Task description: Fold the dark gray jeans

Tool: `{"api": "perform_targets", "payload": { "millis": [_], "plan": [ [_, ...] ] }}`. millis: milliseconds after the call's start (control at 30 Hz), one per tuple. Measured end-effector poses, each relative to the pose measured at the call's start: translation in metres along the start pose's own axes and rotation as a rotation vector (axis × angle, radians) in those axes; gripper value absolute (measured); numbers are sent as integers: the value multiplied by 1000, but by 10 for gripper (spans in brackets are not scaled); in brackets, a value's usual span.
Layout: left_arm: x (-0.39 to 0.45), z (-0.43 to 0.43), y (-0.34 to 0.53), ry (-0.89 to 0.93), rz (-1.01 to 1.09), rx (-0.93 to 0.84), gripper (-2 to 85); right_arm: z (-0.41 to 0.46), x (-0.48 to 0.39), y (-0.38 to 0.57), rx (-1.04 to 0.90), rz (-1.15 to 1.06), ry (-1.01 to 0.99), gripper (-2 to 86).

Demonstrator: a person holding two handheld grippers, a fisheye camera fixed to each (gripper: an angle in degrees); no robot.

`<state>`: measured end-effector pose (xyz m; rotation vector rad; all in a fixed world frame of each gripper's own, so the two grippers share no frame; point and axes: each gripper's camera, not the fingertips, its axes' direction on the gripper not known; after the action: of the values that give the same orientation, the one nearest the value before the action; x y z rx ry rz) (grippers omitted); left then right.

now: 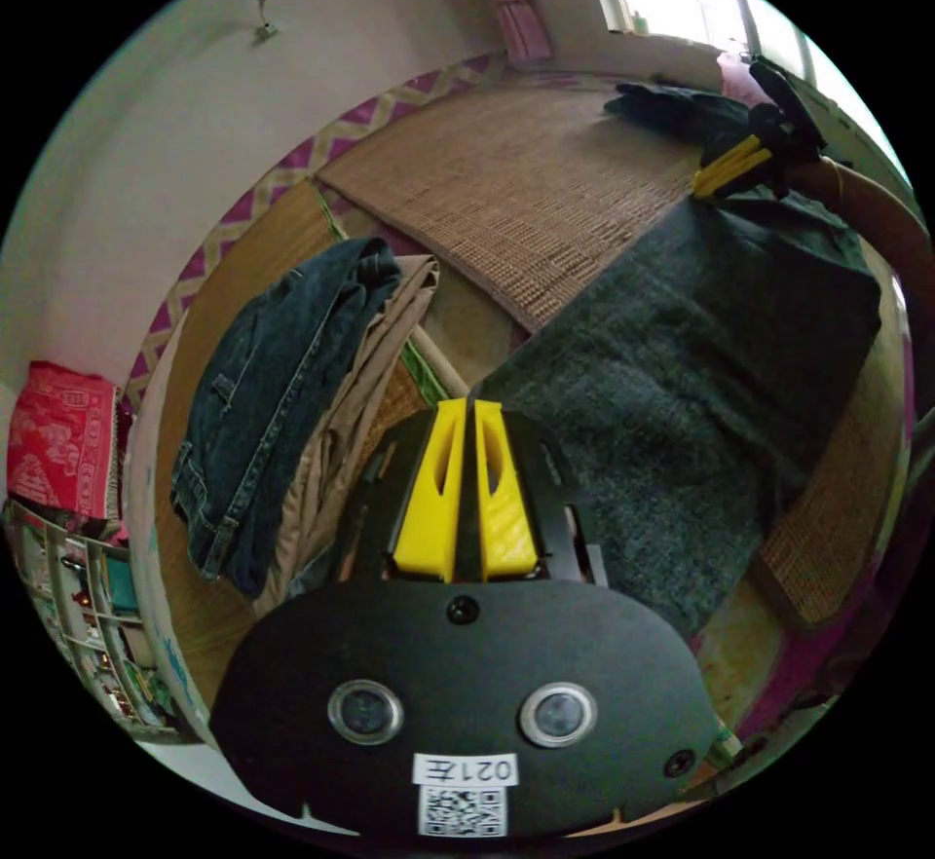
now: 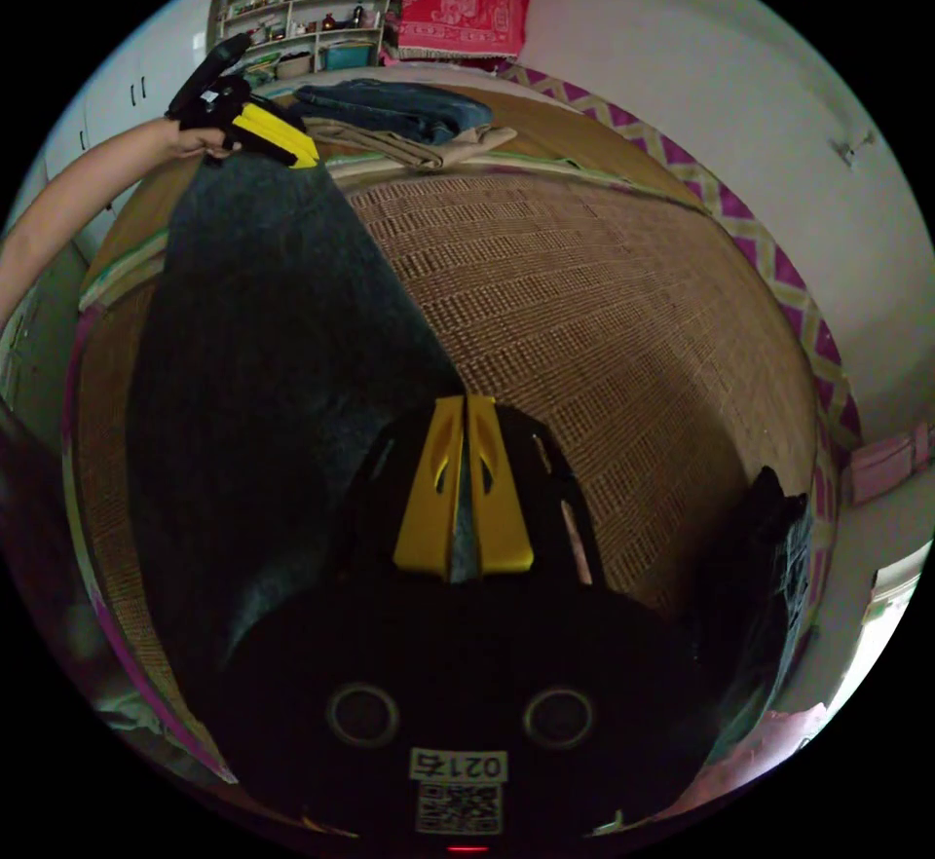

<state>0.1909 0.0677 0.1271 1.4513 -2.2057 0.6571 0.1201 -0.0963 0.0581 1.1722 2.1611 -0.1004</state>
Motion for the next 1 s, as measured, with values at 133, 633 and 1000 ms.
{"api": "perform_targets", "payload": {
  "millis": [133, 633, 1000],
  "plan": [
    [-7, -14, 24, -60, 16, 27, -6, -31, 10, 3, 27, 63, -19, -10],
    [-96, -162, 301, 164, -1034, 179, 37, -190, -90, 22, -12, 42, -15, 23],
    [-113, -151, 374, 405, -1471, 281, 102, -395, -81, 115, 244, 259, -182, 47]
  ]
}}
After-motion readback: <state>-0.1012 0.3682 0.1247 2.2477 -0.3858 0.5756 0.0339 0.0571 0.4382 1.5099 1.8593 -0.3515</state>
